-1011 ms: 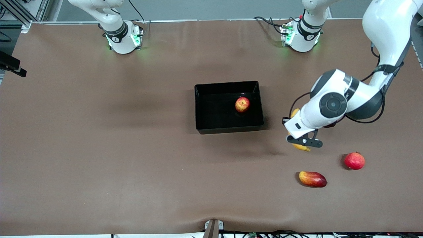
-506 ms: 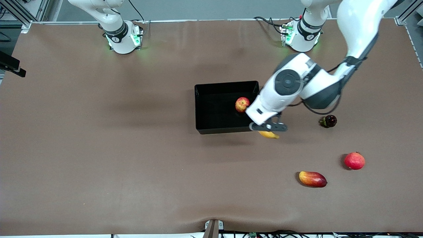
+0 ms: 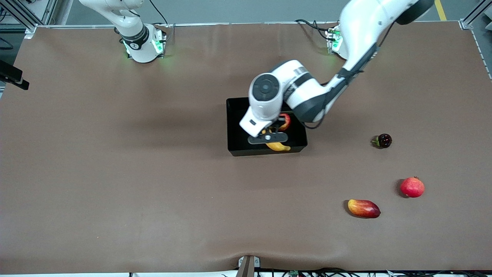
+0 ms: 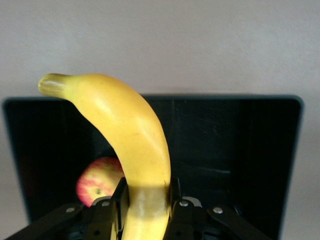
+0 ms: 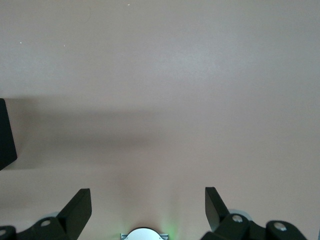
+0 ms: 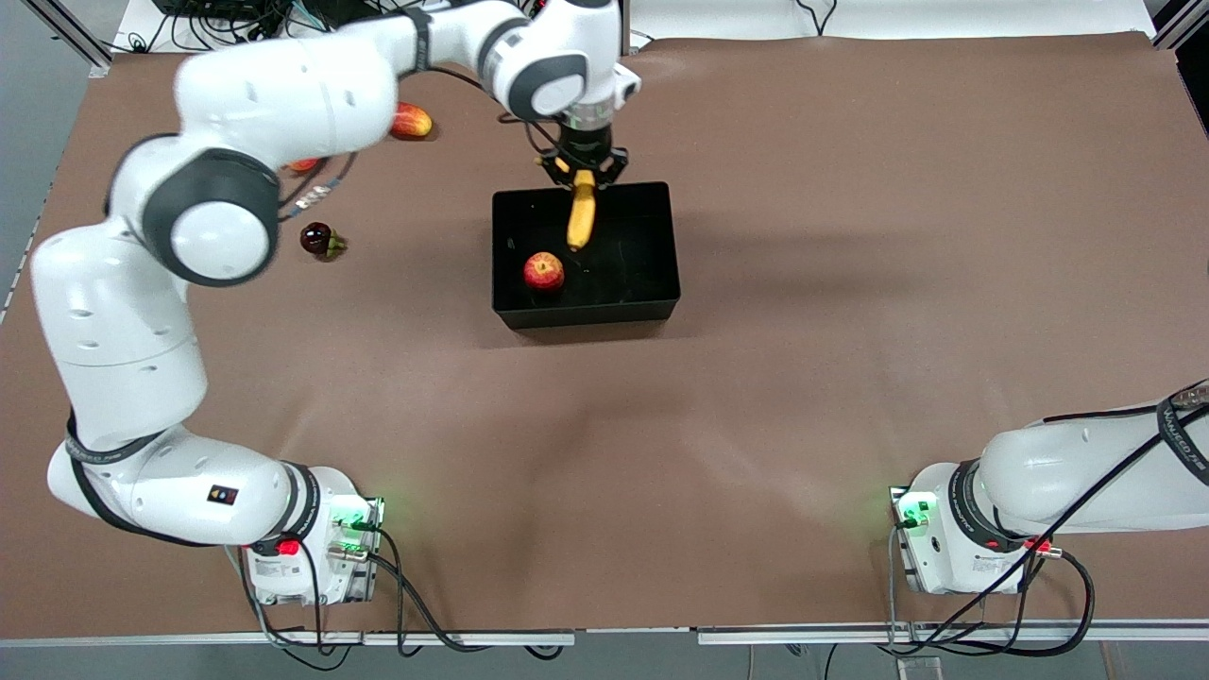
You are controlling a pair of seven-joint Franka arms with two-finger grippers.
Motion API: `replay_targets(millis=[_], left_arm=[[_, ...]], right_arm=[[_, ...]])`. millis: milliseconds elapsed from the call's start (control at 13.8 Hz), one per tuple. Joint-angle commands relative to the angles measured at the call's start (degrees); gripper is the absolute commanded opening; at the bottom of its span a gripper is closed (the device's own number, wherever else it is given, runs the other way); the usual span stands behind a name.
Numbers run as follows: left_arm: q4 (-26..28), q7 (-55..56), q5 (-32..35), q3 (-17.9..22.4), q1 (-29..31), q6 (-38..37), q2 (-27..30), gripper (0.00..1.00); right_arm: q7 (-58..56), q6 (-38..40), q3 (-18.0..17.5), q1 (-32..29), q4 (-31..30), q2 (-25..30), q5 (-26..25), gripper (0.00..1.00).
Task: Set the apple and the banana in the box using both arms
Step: 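Carry the banana with the left gripper into the black box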
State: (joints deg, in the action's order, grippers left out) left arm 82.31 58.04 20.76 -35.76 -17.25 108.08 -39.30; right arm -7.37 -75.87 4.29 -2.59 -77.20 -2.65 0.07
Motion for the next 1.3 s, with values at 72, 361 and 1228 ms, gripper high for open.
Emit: replay_targets(millis=[72,361,1228], left_arm=[[-5.0,3.6,-1.4,4.6,-7.2,-0.2,-3.7,0.00],[-5.2,5.3,-1.3,5.4,-10.1,0.1,-5.6,0.00],[-4.9,6.6,-0.5,10.3,-14.6,7.3,-12.5,0.00]], right_arm=[[-0.1,-0.2,0.2,-0.1,-0.2,-0.2,-1.3,1.00],[-0.1,-0.2,0.2,0.1,-0.2,-0.8,-1.4,1.00],[0.0,-1.8,0.0,0.6,-2.4,-0.7,-1.3,1.00]])
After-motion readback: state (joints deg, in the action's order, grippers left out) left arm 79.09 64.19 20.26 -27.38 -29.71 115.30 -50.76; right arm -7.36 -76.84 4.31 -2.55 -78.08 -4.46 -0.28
